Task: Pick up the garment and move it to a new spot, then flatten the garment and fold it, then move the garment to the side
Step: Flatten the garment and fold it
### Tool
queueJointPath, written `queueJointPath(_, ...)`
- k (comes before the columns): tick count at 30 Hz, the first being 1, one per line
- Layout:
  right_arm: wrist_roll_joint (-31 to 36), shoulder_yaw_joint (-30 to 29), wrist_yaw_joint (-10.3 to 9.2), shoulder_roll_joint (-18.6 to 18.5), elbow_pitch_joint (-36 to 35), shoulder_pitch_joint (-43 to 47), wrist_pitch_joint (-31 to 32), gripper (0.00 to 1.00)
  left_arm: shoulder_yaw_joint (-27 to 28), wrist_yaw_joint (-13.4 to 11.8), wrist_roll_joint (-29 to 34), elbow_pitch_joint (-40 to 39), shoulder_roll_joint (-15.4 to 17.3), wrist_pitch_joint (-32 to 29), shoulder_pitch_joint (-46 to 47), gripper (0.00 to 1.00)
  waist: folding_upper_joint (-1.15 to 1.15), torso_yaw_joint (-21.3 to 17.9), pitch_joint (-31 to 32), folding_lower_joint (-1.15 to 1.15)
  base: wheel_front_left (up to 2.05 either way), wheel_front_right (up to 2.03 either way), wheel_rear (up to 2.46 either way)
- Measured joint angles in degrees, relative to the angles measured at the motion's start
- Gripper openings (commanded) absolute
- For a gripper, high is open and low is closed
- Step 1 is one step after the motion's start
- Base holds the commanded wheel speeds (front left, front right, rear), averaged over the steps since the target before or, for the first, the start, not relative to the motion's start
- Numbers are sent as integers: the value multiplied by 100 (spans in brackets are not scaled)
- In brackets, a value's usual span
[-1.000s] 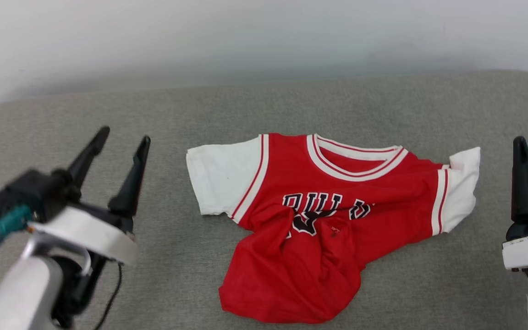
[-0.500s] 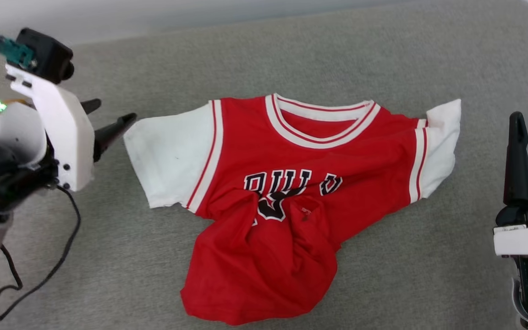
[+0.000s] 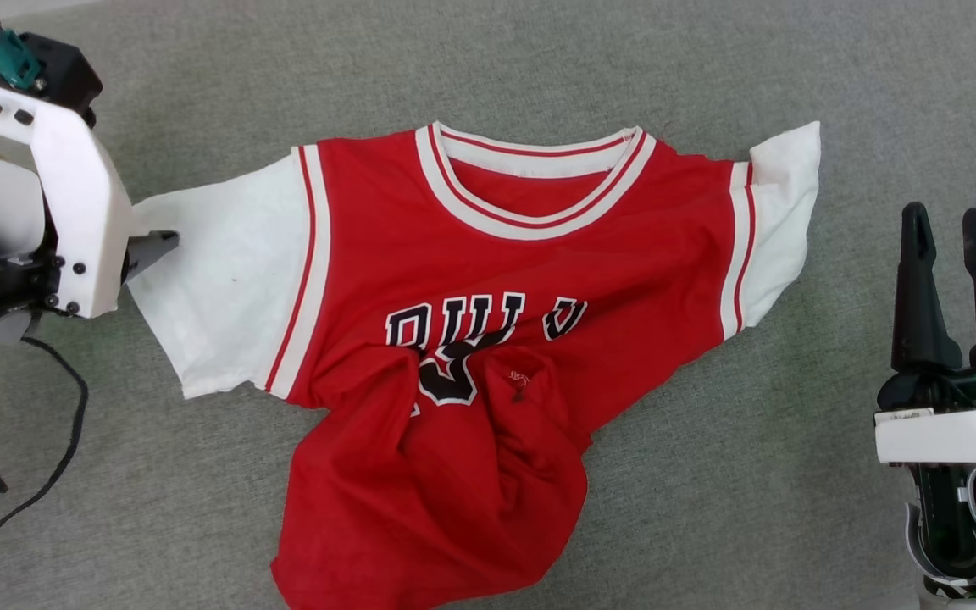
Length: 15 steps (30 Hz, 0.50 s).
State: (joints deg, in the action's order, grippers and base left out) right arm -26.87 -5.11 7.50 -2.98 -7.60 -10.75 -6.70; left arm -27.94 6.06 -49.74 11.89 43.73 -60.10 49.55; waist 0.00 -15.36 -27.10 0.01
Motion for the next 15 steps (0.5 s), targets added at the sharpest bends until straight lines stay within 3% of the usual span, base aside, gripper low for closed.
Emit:
queueJointPath(7, -22, 36, 0, 0, 44, -69, -58, 100, -269, 58, 236, 158, 107, -38, 59, 100, 0, -56, -169, 0, 0, 0, 0)
queueJointPath(8, -21, 34, -1, 1, 44, -73, -58, 100, -307, 68, 265, 160, 107, -12, 66, 96, 0, -43, -174, 0, 0, 0, 0)
queueJointPath(9, -5, 27, 0, 1, 44, -77, -58, 100, -323, 79, 266, 169, 100, 23, 68, 44, 0, -25, -177, 0, 0, 0, 0)
queueJointPath(10, 22, 19, -1, 1, 43, -82, -55, 100, -324, 82, 256, 189, 77, 59, 68, 0, 0, -2, -173, 0, 0, 0, 0)
queueJointPath(15, 103, -26, -1, 3, 22, -103, 33, 100, -203, 79, 156, 371, -93, 567, -34, 0, 0, 131, -75, 0, 0, 0, 0)
